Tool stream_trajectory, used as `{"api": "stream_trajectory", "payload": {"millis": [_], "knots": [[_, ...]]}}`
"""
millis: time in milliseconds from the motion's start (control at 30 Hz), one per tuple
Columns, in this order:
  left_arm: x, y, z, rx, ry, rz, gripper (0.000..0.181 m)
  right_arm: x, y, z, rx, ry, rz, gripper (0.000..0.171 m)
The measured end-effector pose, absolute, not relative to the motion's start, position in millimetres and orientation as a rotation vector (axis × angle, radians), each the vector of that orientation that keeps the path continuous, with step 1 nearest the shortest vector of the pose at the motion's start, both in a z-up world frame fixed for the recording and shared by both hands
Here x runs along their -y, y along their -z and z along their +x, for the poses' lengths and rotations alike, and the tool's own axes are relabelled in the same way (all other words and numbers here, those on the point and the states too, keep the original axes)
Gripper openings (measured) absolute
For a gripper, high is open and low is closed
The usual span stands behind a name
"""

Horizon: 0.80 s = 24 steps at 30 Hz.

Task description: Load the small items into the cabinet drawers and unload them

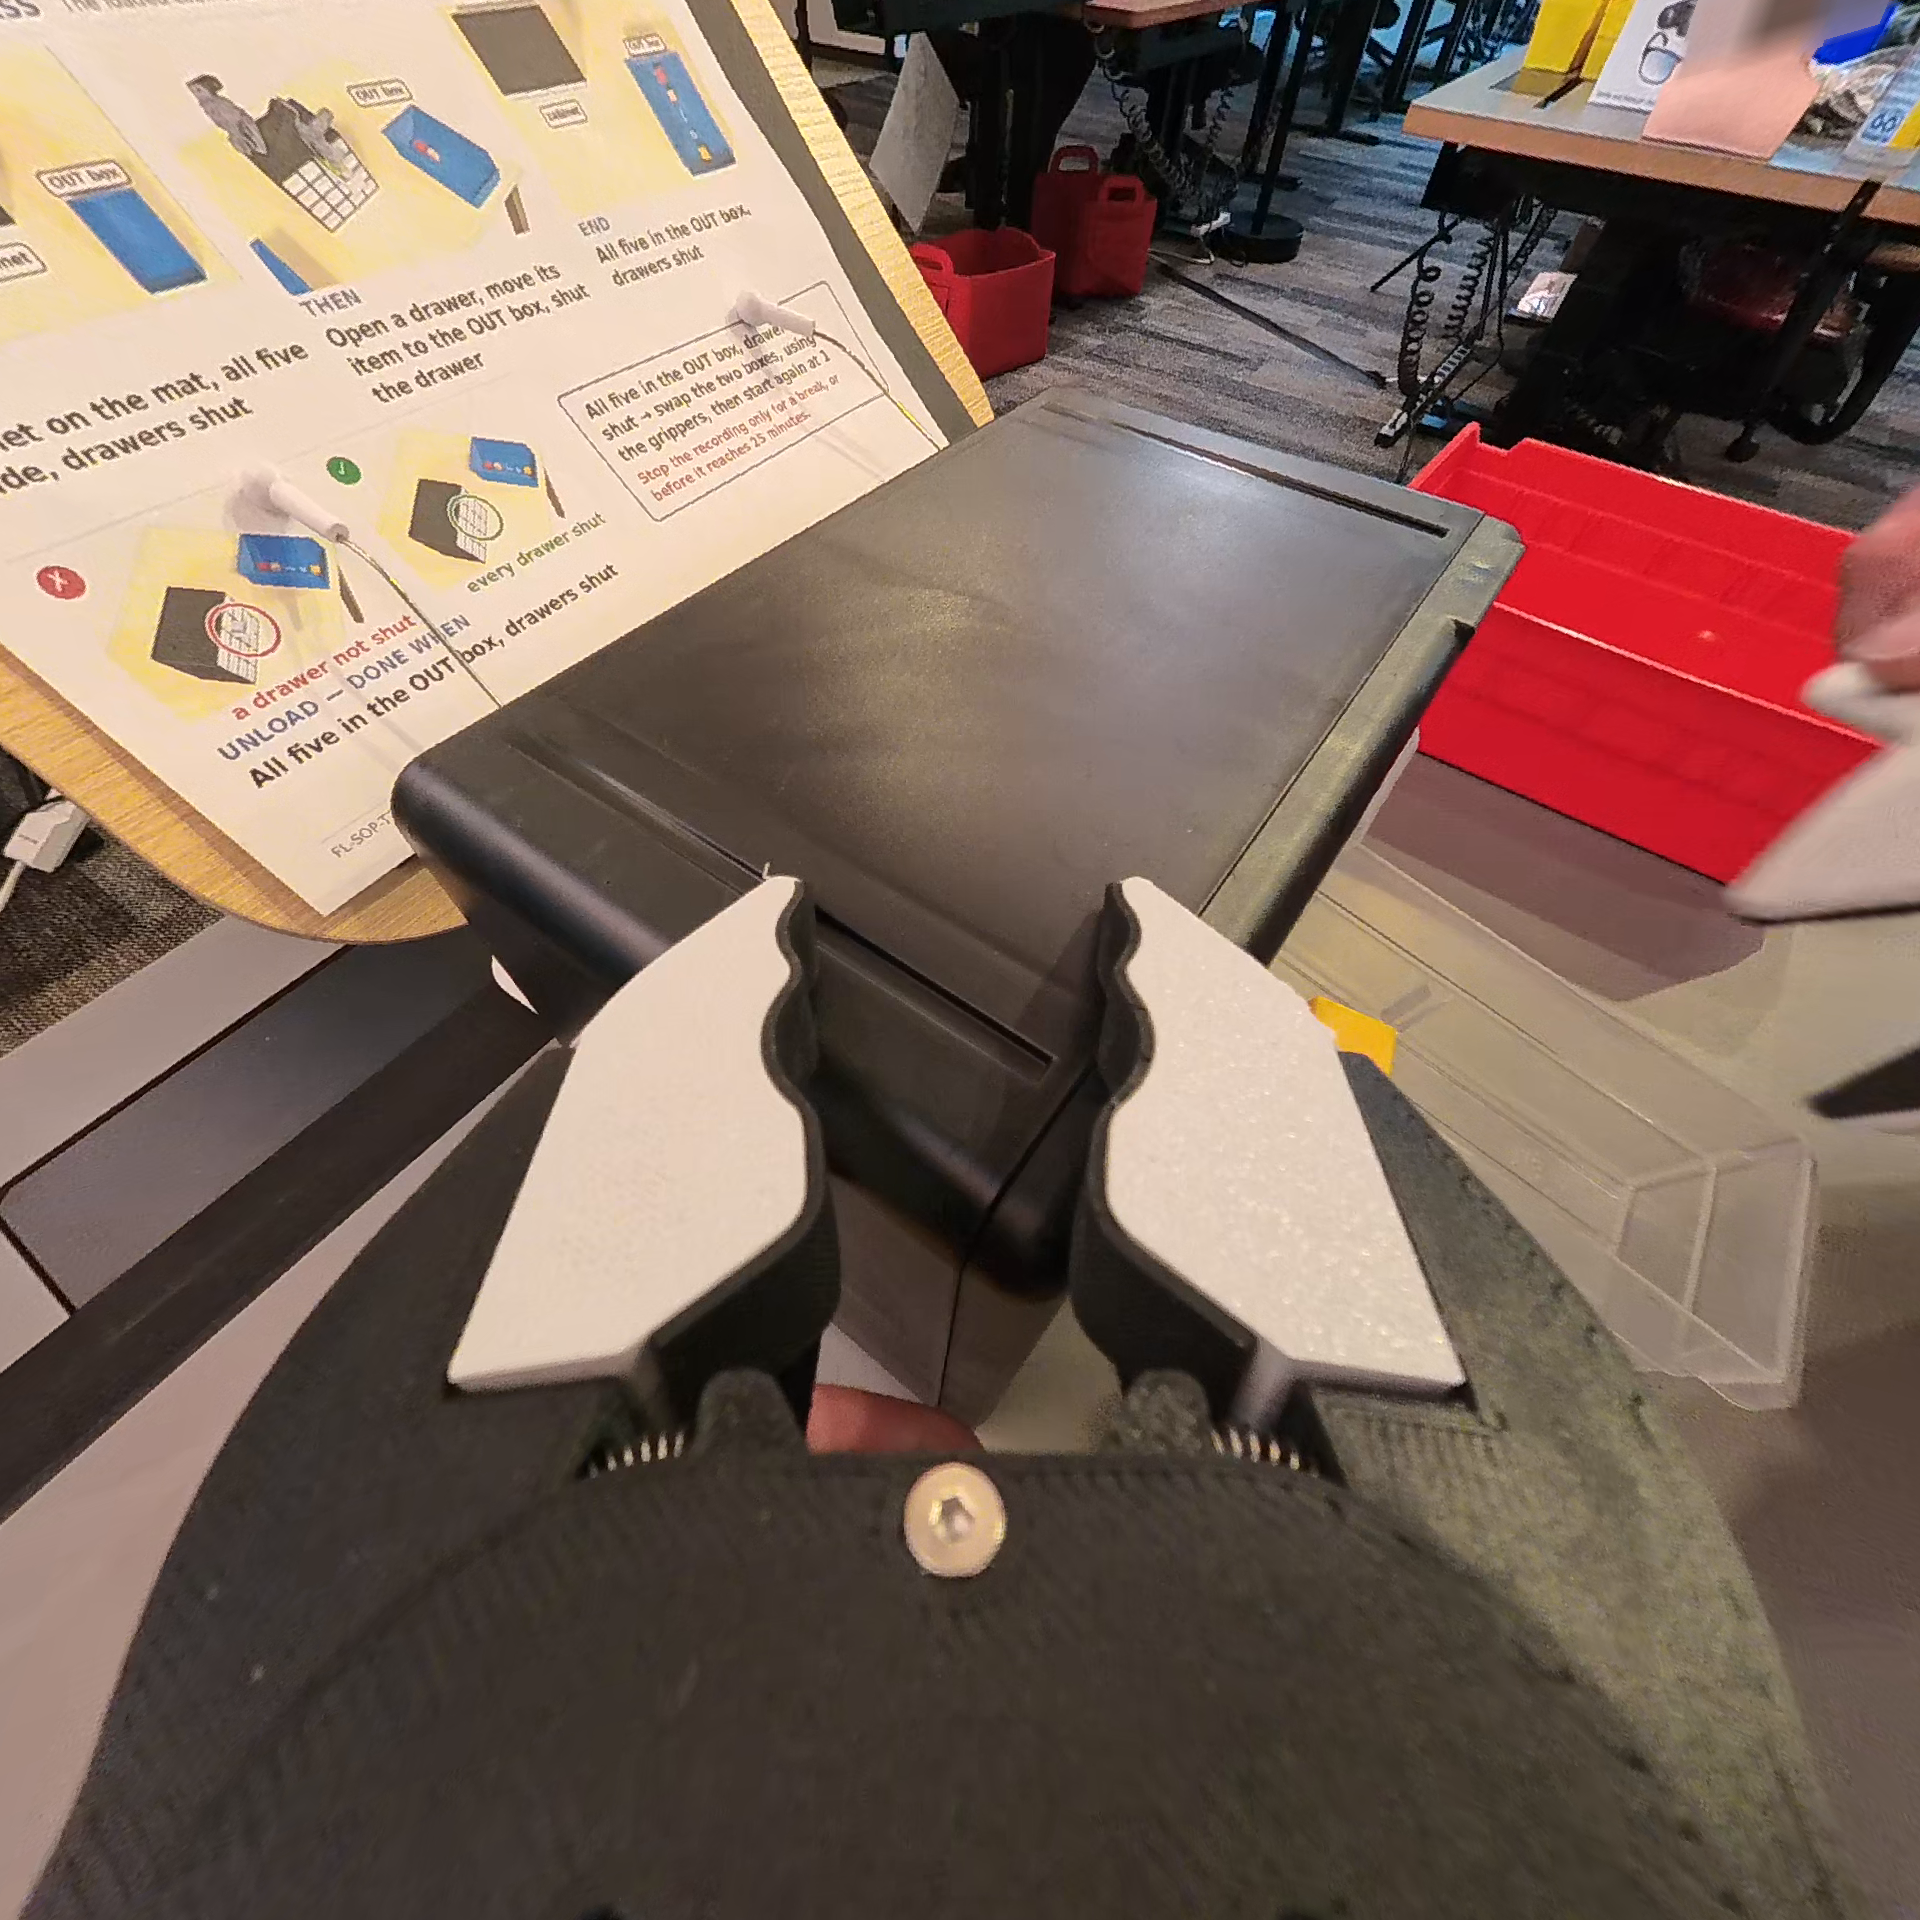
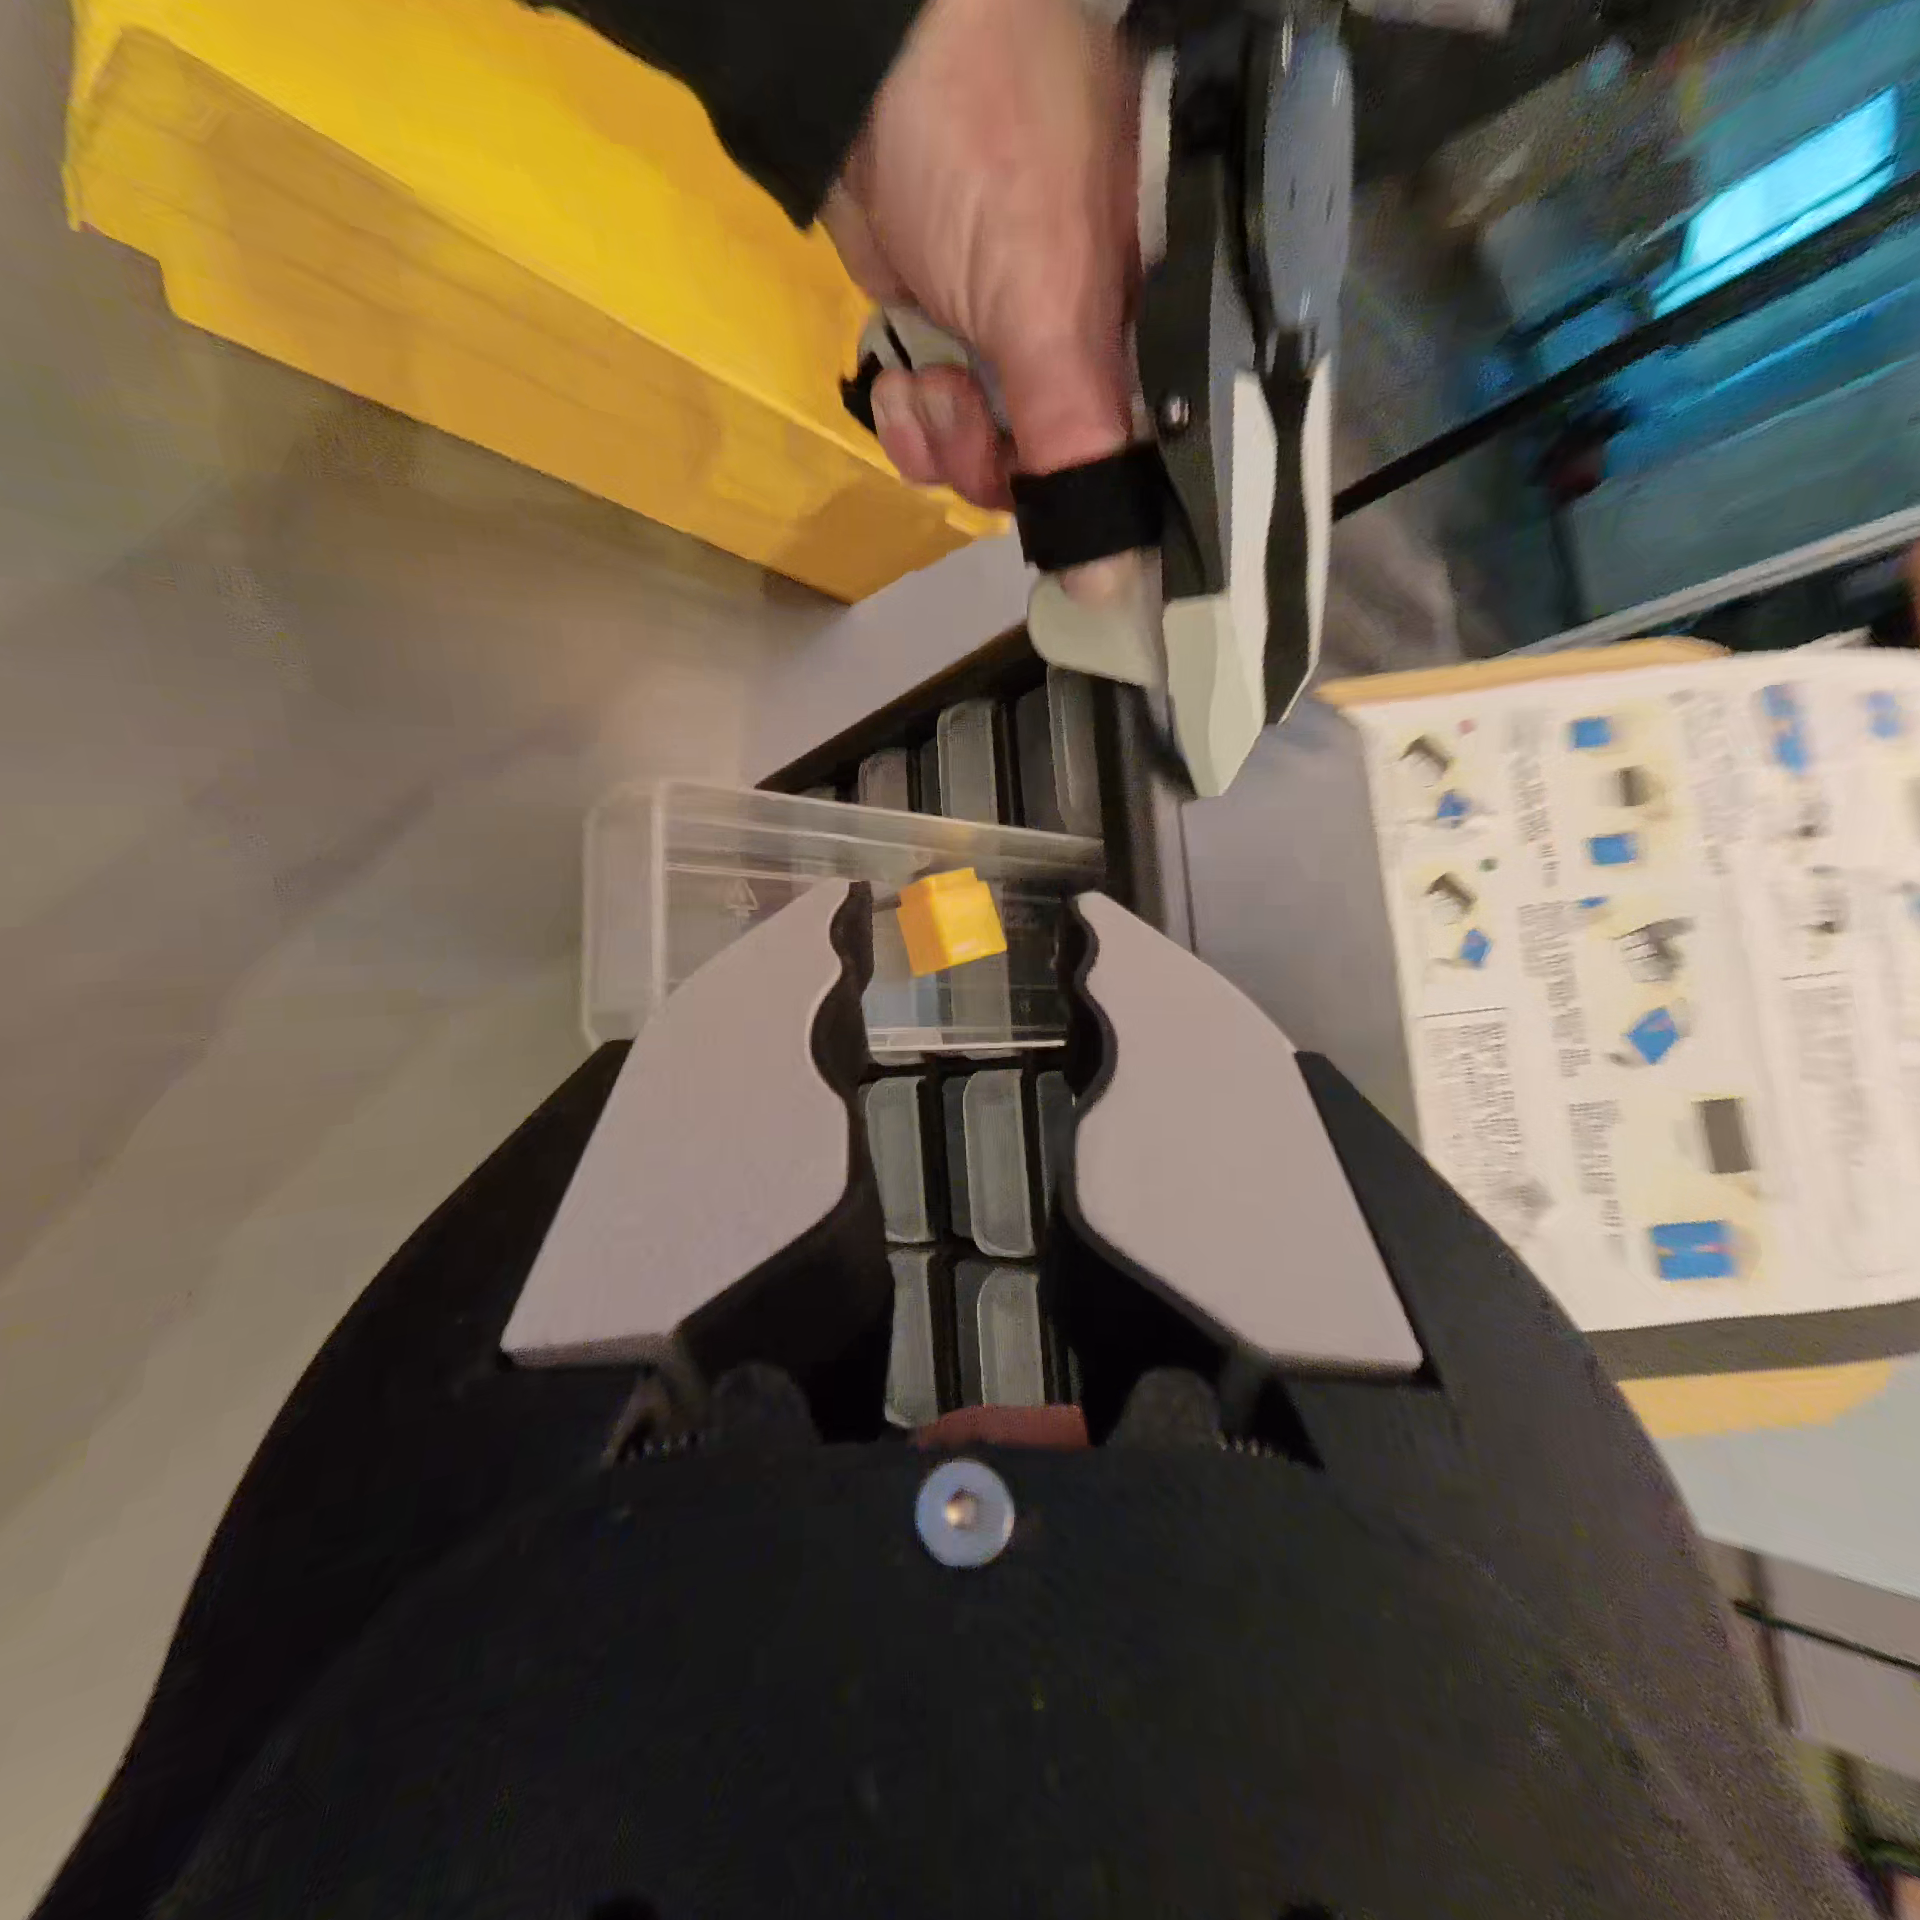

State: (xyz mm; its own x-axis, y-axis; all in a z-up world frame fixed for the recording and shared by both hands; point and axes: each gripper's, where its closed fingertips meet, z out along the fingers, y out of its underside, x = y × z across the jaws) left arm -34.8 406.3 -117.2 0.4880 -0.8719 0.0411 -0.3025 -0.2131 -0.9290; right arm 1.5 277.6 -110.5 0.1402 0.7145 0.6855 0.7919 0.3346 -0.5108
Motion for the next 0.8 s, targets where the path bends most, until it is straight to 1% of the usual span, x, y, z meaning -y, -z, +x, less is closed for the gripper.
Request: {"api": "stream_trajectory", "payload": {"millis": [133,400,567,633,800], "knots": [[-406,117,-35,-0.996,0.729,-1.758,0.052,-305,131,-3,1.707,0.064,-1.557,0.034],[-406,117,-35,-0.995,0.729,-1.756,0.052,-324,160,-4,1.882,0.104,-1.717,0.034],[-406,117,-35,-0.992,0.731,-1.754,0.053,-327,168,-6,1.931,0.114,-1.742,0.028],[-406,117,-35,-0.991,0.731,-1.754,0.052,-329,171,-4,1.946,0.159,-1.742,0.022],[-406,117,-35,-0.990,0.731,-1.754,0.052,-328,169,-7,1.932,0.132,-1.727,0.020]]}}
